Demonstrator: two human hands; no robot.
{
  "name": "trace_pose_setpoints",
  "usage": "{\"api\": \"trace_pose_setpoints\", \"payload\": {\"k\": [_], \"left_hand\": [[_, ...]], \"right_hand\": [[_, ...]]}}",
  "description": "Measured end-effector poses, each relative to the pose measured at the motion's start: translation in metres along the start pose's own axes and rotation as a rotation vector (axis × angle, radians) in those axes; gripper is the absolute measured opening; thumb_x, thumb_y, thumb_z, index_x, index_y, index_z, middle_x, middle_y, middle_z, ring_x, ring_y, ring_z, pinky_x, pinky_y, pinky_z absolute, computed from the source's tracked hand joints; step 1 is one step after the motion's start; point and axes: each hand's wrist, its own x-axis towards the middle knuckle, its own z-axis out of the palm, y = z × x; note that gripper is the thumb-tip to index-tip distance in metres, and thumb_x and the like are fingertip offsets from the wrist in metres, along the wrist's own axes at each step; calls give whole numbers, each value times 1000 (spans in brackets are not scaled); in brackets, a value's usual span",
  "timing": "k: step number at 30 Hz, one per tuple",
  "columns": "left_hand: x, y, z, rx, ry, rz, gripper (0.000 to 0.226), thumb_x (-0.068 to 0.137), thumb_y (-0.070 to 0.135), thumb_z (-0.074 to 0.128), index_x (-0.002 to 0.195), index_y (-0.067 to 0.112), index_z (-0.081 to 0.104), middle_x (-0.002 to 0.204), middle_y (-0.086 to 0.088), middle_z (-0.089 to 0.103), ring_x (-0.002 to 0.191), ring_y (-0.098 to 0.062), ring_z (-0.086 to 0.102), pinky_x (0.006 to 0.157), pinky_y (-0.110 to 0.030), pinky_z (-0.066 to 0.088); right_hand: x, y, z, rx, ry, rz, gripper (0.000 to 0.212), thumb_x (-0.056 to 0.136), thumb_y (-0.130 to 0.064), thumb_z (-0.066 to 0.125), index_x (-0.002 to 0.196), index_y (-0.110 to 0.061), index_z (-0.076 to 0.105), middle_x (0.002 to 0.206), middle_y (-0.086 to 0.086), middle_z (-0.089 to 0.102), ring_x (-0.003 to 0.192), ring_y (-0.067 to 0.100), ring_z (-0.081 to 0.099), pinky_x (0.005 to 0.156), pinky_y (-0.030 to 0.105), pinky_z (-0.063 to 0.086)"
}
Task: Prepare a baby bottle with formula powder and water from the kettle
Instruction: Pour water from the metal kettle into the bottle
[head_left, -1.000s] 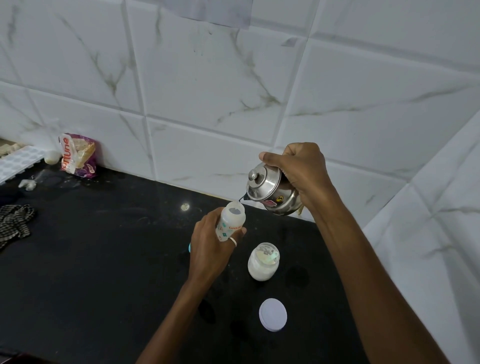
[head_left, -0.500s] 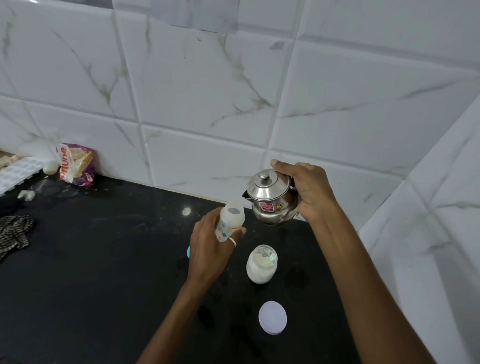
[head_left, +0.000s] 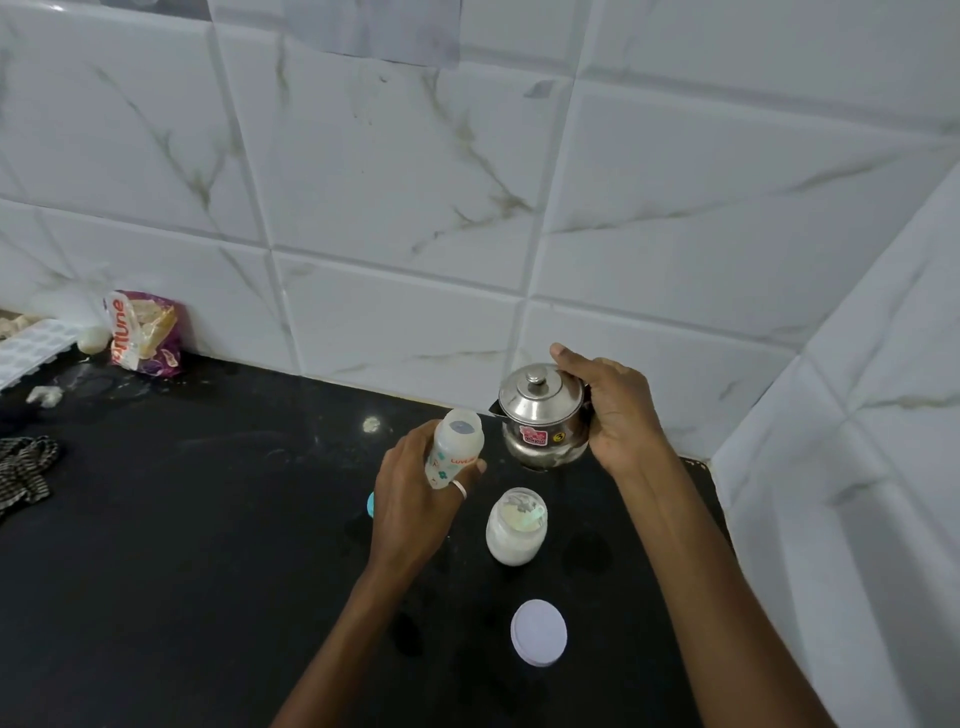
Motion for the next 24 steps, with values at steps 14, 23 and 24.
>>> {"api": "trace_pose_setpoints", "payload": {"k": [14,23,24], "left_hand": [[-24,-1,31,-54,-111,-52,54,81,31,87,123,45,54,118,13,70,112,-11,67,92,-33,56],[-41,-1,62,-49,-179,-150,57,80,29,87,125,41,54,120,14,69,108,4,64,80,-7,46],[-42,-2,66,-48,-181,-162,57,80,29,87,126,40,55,121,13,69,109,4,64,81,-7,46]], "right_hand": [[15,58,-94,330,294,121,26,78,-25,89,98,-12,78,92,4,82,84,23,80,74,36,61],[39,132,-135,398,449,259,39,84,-20,82,47,-18,72,54,-4,67,54,14,71,62,33,55],[41,143,-139,401,466,287,39,84,-20,82,47,-18,72,54,-4,67,54,15,71,63,33,54]]}}
